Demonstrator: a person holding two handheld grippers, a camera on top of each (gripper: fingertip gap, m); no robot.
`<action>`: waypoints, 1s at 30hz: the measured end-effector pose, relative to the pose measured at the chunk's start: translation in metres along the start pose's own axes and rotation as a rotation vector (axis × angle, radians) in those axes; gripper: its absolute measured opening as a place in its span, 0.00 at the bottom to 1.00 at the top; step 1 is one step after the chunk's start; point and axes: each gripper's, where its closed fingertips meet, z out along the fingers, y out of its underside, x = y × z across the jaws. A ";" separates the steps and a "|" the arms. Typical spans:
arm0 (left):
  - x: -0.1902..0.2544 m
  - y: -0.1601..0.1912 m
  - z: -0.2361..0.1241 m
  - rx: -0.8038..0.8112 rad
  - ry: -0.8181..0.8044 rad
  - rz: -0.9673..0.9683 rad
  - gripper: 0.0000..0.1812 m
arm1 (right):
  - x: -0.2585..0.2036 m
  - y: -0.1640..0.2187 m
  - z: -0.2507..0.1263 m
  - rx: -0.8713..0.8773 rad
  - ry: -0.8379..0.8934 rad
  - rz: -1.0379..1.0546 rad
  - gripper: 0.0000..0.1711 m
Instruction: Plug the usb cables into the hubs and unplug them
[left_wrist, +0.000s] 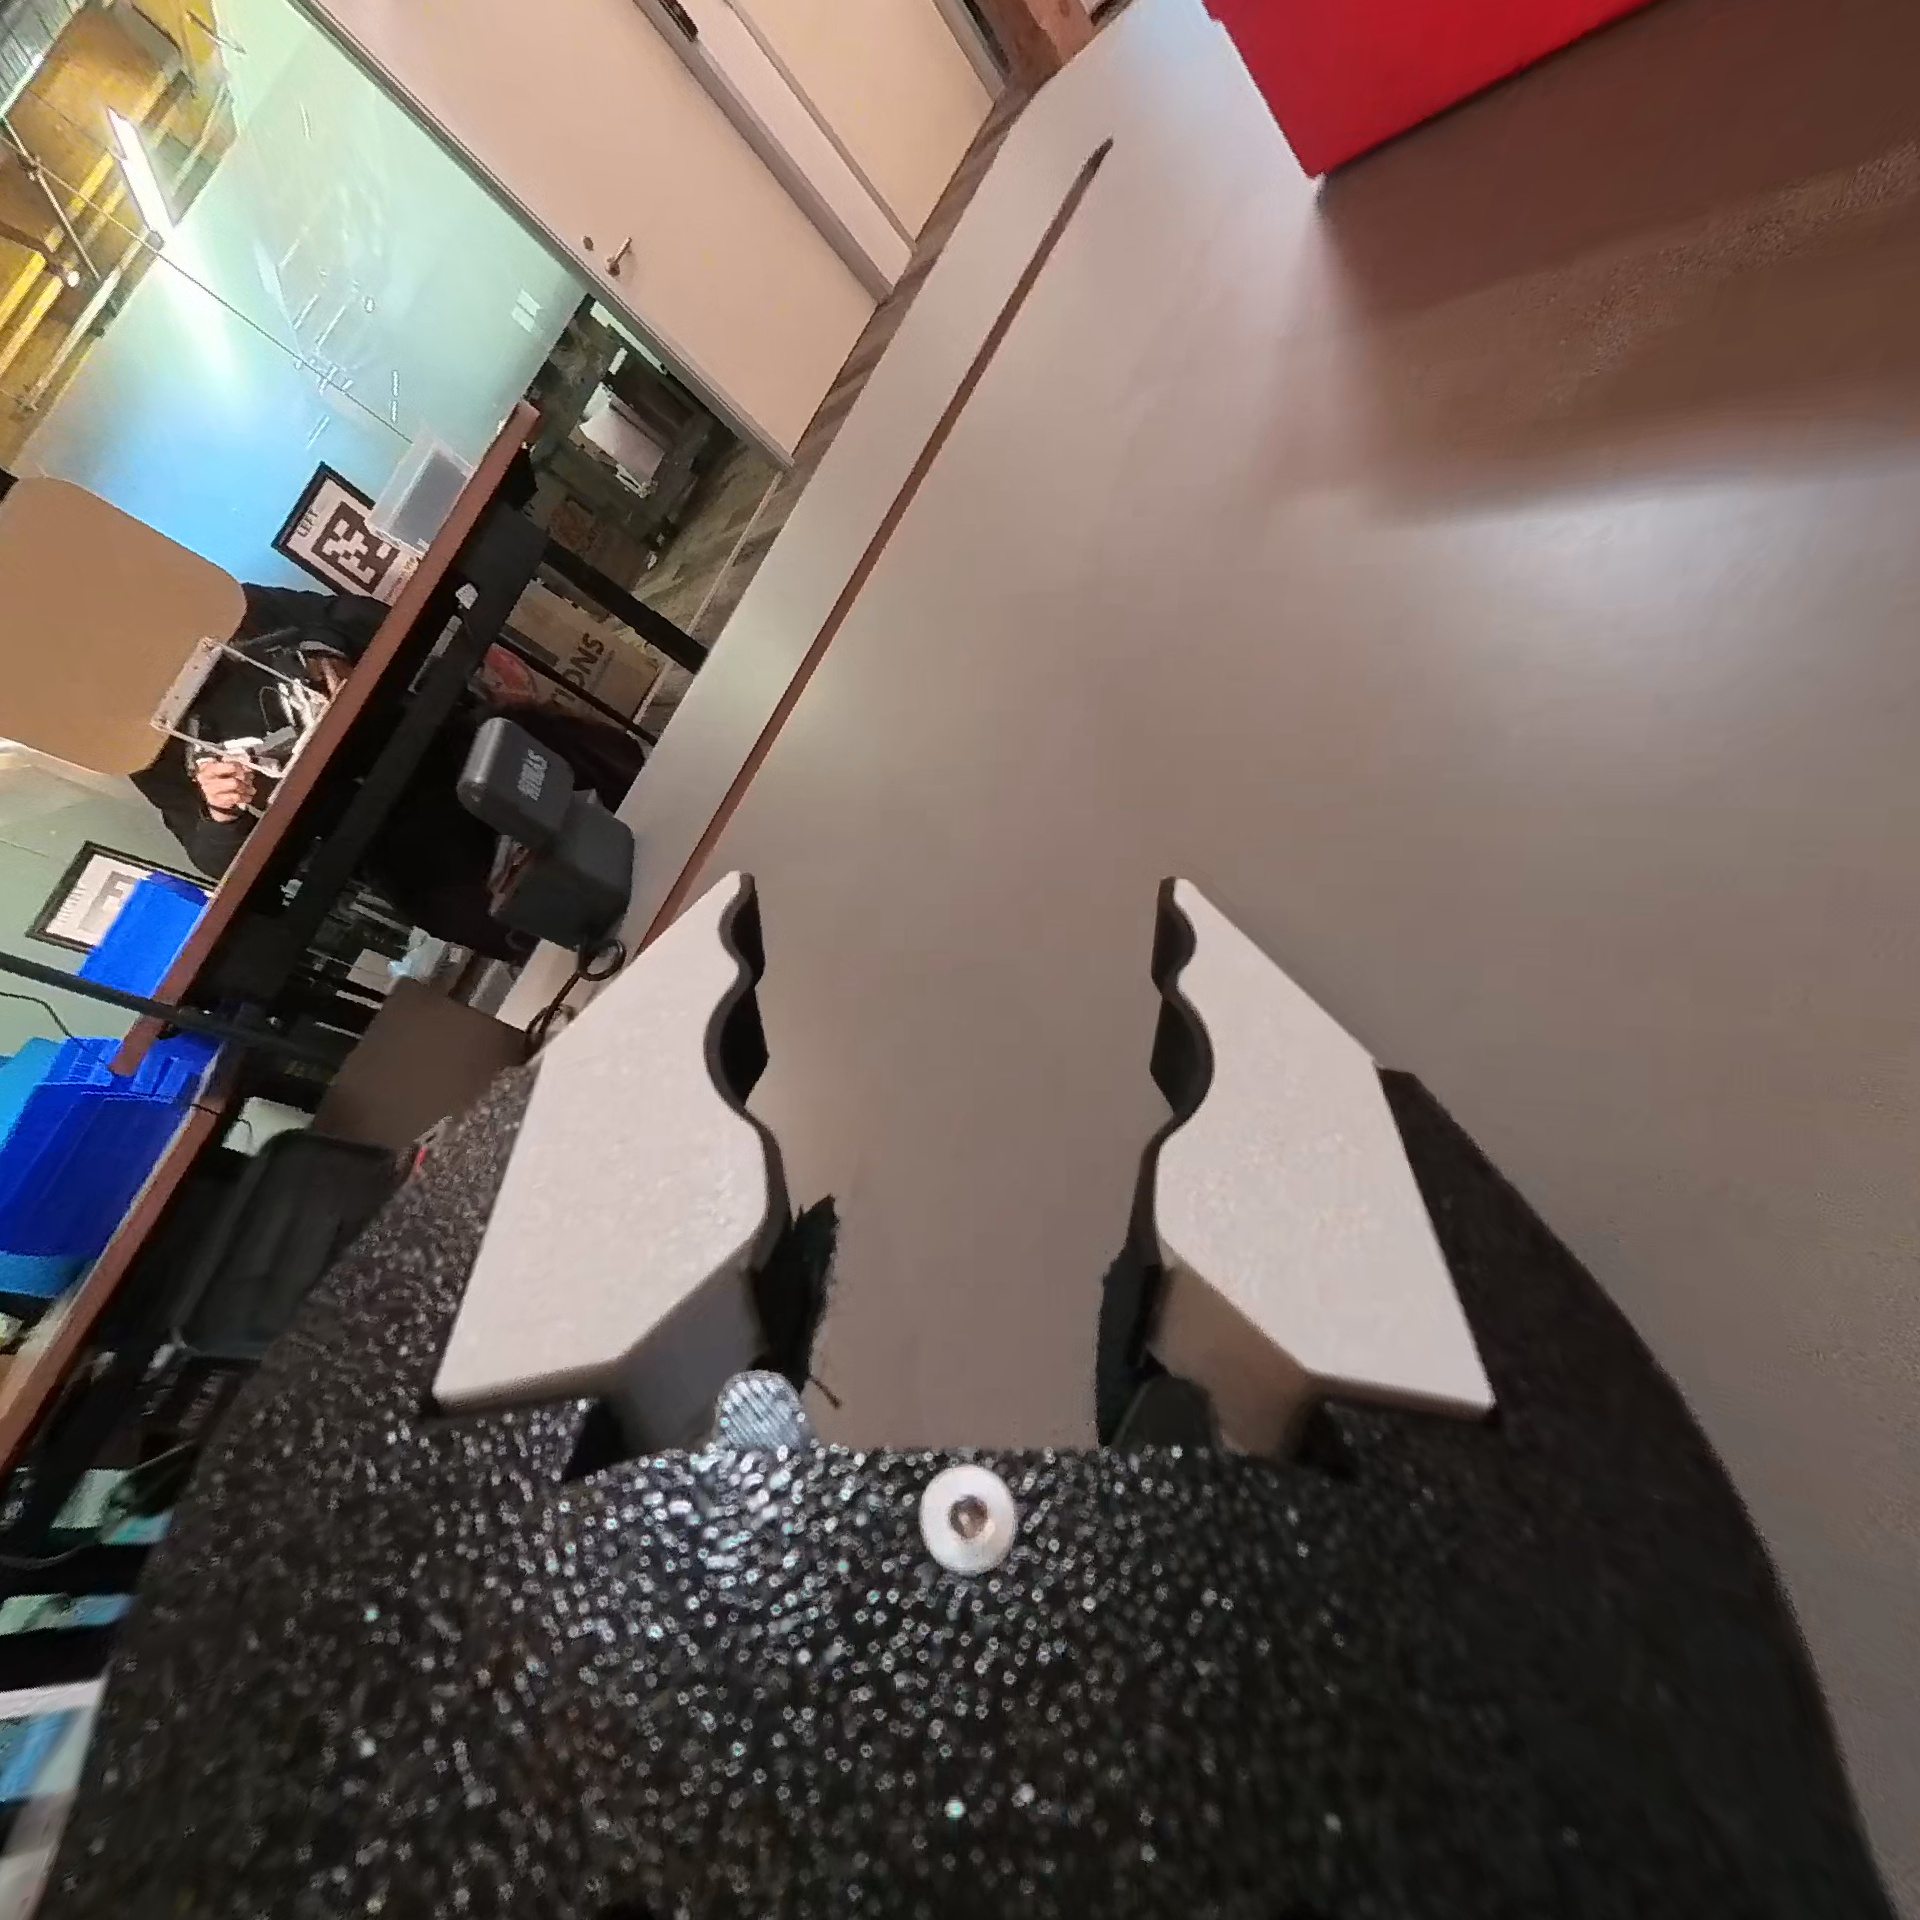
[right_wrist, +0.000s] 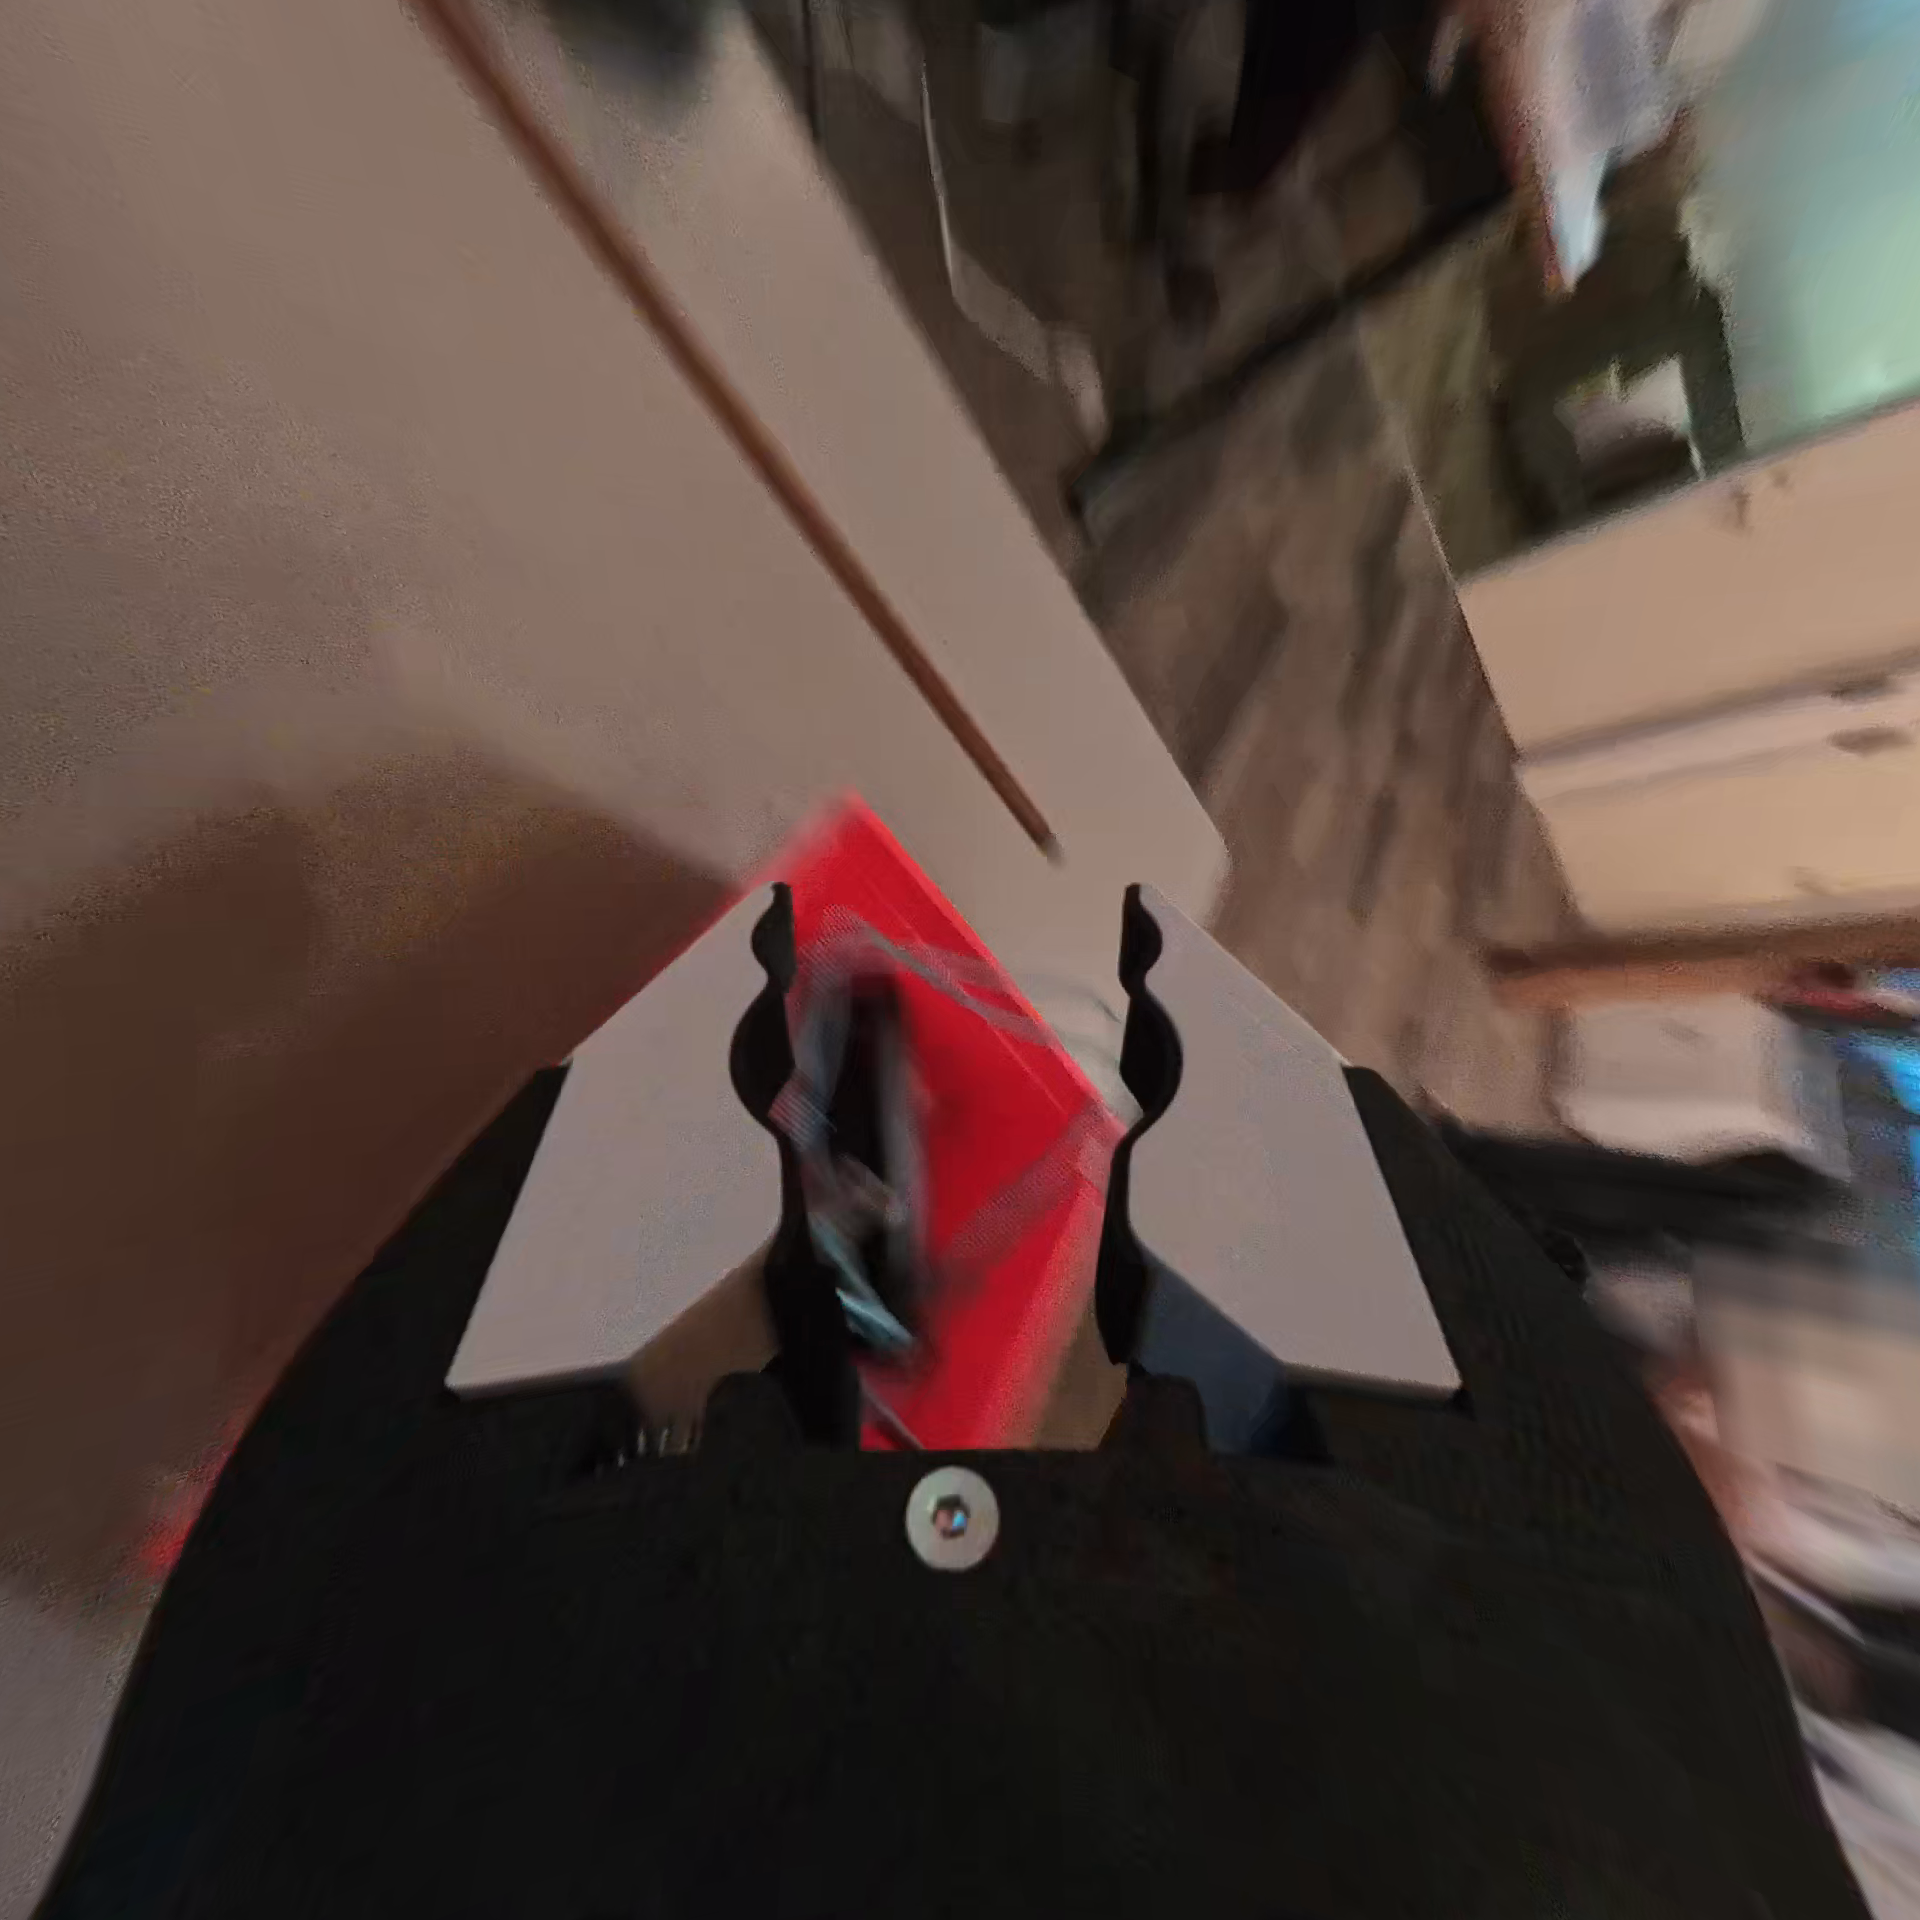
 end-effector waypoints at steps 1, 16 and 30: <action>-0.001 -0.002 -0.001 0.015 0.006 -0.038 0.41 | -0.026 -0.033 -0.015 0.189 -0.063 0.132 0.36; -0.062 0.002 -0.019 0.142 -0.152 -0.446 0.45 | -0.150 -0.094 0.105 0.916 0.046 0.632 0.35; -0.045 -0.021 -0.009 0.186 -0.124 -0.319 0.49 | -0.151 -0.100 0.127 0.893 0.058 0.517 0.38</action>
